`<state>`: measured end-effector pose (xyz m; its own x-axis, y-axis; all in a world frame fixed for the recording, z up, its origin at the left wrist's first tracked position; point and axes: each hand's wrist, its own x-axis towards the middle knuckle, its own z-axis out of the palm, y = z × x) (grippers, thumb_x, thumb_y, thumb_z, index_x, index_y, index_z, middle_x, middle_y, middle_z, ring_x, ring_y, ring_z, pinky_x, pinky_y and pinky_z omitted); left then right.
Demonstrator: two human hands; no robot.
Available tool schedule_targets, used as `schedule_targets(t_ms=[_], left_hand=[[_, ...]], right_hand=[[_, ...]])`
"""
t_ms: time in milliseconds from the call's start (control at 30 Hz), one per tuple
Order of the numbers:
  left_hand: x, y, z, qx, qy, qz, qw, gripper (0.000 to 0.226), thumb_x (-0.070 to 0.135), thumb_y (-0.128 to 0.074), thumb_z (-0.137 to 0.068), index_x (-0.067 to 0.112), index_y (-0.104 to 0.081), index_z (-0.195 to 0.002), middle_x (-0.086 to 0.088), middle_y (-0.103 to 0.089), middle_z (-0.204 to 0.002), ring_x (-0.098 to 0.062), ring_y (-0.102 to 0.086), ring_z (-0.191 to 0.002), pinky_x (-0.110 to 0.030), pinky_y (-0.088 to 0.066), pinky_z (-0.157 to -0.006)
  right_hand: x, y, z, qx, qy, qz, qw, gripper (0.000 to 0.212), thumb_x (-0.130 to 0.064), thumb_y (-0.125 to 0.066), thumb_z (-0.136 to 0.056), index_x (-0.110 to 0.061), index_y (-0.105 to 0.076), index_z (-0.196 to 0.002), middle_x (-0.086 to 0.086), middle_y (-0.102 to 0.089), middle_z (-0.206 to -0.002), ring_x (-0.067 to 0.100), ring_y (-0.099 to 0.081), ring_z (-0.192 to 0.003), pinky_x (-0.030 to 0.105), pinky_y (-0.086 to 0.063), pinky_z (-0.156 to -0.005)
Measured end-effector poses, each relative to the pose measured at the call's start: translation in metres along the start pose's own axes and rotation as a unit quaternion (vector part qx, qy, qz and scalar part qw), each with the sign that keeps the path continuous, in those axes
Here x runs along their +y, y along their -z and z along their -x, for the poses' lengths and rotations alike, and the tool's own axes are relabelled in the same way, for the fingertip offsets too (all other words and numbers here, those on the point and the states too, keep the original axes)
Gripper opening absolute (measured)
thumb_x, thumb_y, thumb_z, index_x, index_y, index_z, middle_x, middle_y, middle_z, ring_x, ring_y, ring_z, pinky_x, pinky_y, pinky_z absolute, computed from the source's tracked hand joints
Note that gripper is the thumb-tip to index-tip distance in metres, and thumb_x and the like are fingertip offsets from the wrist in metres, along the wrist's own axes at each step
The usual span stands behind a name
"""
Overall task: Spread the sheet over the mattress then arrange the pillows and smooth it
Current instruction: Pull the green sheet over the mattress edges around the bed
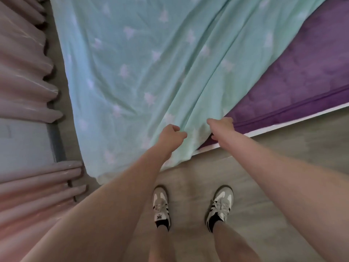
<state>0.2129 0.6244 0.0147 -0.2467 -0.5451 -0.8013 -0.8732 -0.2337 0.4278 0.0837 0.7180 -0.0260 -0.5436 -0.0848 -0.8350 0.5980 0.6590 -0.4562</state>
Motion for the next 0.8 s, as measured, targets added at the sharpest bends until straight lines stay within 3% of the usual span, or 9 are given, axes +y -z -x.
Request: schedule_targets(t_ms=[133,233,300,400,467,533,633,700,800], left_hand=[[-0.01,-0.017,-0.017,-0.014,0.001,-0.02,1.0,0.054,0.016,-0.065,-0.087,0.012,-0.045,-0.137,0.001,-0.05,-0.118,-0.019,-0.052,-0.104,-0.028,-0.042,-0.084],[-0.012,-0.029,-0.025,-0.022,-0.002,-0.052,0.998,0.059,0.012,-0.064,-0.086,0.012,-0.043,-0.141,-0.002,-0.055,-0.123,-0.02,-0.055,-0.108,-0.027,-0.043,-0.087],[-0.008,-0.039,-0.027,-0.019,-0.013,-0.09,0.996,0.049,0.01,-0.061,-0.085,0.011,-0.052,-0.134,-0.006,-0.058,-0.126,-0.022,-0.056,-0.113,-0.028,-0.045,-0.09],[-0.006,-0.055,-0.023,-0.02,-0.038,-0.114,0.993,0.035,0.006,-0.054,-0.085,0.011,-0.061,-0.119,-0.008,-0.063,-0.121,-0.025,-0.059,-0.112,-0.029,-0.049,-0.092],[-0.005,-0.06,-0.016,-0.01,-0.059,-0.119,0.991,0.042,0.009,-0.053,-0.084,0.012,-0.053,-0.126,-0.01,-0.061,-0.121,-0.027,-0.059,-0.109,-0.031,-0.049,-0.089],[-0.004,-0.066,-0.009,0.004,-0.112,-0.168,0.979,0.054,0.016,-0.06,-0.083,0.014,-0.044,-0.135,-0.013,-0.055,-0.125,-0.03,-0.055,-0.114,-0.034,-0.045,-0.097],[-0.001,-0.069,0.005,0.019,-0.17,-0.247,0.954,0.068,0.03,-0.067,-0.082,0.019,-0.037,-0.142,-0.017,-0.044,-0.13,-0.035,-0.045,-0.119,-0.037,-0.034,-0.108],[0.0,-0.068,0.013,0.039,-0.195,-0.296,0.934,0.056,0.036,-0.065,-0.085,0.023,-0.046,-0.136,-0.017,-0.043,-0.128,-0.035,-0.04,-0.12,-0.035,-0.031,-0.105],[0.003,-0.073,0.023,0.016,-0.216,-0.325,0.92,0.025,0.034,-0.058,-0.089,0.022,-0.062,-0.111,-0.014,-0.049,-0.122,-0.033,-0.045,-0.117,-0.034,-0.037,-0.096]], right_hand=[[0.004,-0.005,-0.022,-0.004,-0.029,-0.036,0.999,0.069,-0.019,-0.066,-0.083,-0.003,-0.027,-0.137,0.004,-0.05,-0.117,0.023,-0.052,-0.1,0.034,-0.048,-0.076],[0.001,-0.007,-0.03,-0.001,-0.027,-0.051,0.998,0.052,-0.012,-0.063,-0.079,-0.006,-0.049,-0.129,0.006,-0.062,-0.116,0.025,-0.062,-0.1,0.033,-0.05,-0.076],[0.0,-0.006,-0.03,-0.01,-0.018,-0.048,0.999,0.036,-0.007,-0.058,-0.083,-0.008,-0.061,-0.12,0.008,-0.066,-0.109,0.026,-0.062,-0.094,0.032,-0.05,-0.074],[0.005,0.003,-0.024,-0.014,0.002,-0.082,0.996,0.027,-0.006,-0.051,-0.086,-0.007,-0.06,-0.111,0.006,-0.064,-0.103,0.024,-0.061,-0.091,0.031,-0.054,-0.075],[0.011,0.016,-0.015,-0.05,-0.018,-0.19,0.98,0.027,-0.001,-0.046,-0.084,-0.002,-0.06,-0.107,0.01,-0.068,-0.099,0.027,-0.066,-0.088,0.04,-0.059,-0.081],[0.02,0.033,-0.003,-0.085,-0.044,-0.312,0.945,0.026,0.005,-0.043,-0.084,0.0,-0.06,-0.104,0.016,-0.07,-0.098,0.03,-0.069,-0.085,0.044,-0.06,-0.078],[0.035,0.053,0.012,-0.098,-0.053,-0.408,0.906,0.032,0.004,-0.053,-0.086,0.004,-0.063,-0.117,0.02,-0.072,-0.11,0.034,-0.071,-0.098,0.049,-0.059,-0.083],[0.042,0.059,0.026,-0.108,-0.046,-0.424,0.898,0.029,-0.004,-0.062,-0.091,0.003,-0.064,-0.119,0.018,-0.073,-0.11,0.032,-0.072,-0.1,0.05,-0.058,-0.086],[0.054,0.074,0.048,-0.102,-0.02,-0.419,0.902,0.022,-0.012,-0.061,-0.096,-0.001,-0.063,-0.116,0.015,-0.072,-0.111,0.032,-0.069,-0.104,0.05,-0.054,-0.095]])
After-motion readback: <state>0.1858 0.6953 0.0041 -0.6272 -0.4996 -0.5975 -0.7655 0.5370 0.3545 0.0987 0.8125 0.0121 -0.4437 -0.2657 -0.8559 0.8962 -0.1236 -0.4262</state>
